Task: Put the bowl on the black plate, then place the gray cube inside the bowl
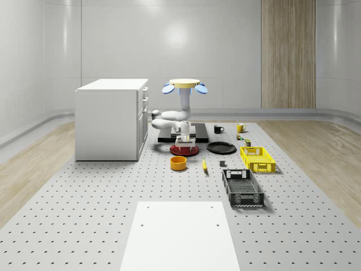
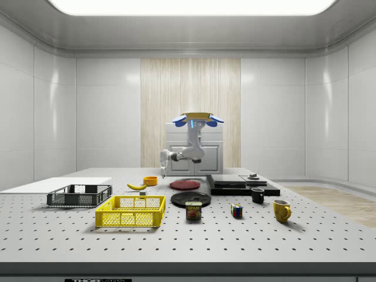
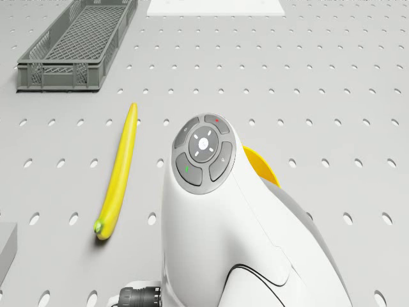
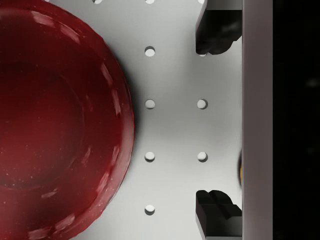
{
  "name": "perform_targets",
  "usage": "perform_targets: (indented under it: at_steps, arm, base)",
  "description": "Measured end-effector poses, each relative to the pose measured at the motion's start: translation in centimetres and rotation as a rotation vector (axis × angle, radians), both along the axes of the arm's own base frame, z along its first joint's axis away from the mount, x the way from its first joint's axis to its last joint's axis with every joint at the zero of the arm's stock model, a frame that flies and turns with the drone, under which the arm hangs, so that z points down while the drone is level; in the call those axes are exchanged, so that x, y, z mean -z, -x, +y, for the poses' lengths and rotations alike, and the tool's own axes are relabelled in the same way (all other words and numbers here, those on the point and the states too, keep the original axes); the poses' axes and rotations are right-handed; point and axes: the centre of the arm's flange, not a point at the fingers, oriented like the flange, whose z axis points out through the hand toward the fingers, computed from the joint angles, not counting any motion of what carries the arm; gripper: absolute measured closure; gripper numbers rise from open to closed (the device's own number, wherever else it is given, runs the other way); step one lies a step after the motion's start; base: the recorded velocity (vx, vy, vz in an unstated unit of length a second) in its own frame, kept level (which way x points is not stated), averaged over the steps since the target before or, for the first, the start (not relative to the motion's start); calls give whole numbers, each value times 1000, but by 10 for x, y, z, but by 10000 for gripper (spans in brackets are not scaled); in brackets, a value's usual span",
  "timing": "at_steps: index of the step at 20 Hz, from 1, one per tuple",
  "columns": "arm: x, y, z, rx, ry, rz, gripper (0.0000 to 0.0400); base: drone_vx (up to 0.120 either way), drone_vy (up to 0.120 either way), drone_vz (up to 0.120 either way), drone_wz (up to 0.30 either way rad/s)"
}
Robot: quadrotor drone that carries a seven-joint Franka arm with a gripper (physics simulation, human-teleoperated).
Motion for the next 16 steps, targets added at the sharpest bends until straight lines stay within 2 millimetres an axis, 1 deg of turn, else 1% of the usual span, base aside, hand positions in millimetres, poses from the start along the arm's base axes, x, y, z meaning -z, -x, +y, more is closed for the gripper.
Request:
perform_targets:
  at_steps: [16]
  arm:
    - [0, 0, 0, 0, 0, 0, 0]
  base:
    - [120, 0, 0, 0]
